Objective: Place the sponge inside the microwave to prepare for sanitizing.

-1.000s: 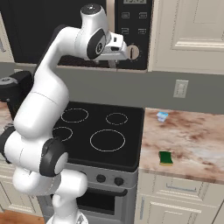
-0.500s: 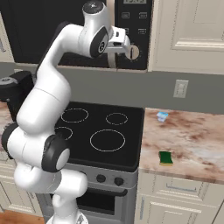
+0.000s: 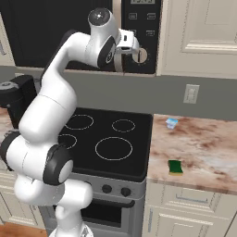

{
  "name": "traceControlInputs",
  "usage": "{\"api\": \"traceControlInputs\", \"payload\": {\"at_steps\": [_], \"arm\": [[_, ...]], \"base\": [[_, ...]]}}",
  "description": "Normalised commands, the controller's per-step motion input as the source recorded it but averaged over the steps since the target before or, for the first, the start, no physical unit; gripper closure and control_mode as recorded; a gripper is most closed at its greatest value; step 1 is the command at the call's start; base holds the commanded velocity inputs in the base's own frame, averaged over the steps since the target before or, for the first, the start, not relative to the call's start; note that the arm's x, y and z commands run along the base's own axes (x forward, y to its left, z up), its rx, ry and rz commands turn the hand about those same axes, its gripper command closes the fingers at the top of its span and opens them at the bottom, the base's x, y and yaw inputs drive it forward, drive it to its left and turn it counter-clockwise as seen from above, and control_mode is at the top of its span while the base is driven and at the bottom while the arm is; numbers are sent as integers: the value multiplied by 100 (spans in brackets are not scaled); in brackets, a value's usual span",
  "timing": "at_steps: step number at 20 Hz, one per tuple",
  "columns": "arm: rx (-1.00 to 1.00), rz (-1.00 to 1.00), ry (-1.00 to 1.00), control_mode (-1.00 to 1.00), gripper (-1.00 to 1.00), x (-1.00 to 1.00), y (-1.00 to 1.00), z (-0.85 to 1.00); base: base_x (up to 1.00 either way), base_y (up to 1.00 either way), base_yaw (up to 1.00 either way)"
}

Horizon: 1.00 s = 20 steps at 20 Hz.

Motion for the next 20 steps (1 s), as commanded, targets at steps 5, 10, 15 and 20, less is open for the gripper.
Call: {"api": "traceControlInputs", "payload": {"at_steps": [5,10,15,20], "arm": [[0,0,0,-100,-100,25,-1,21],[0,0,0,-100,-100,26,-5,20],[0,0,0,-100,-100,27,-6,7],[0,0,-9,-100,100,33,0,-1]], "base": [[0,0,0],[0,0,0],[0,0,0],[0,0,0]]}}
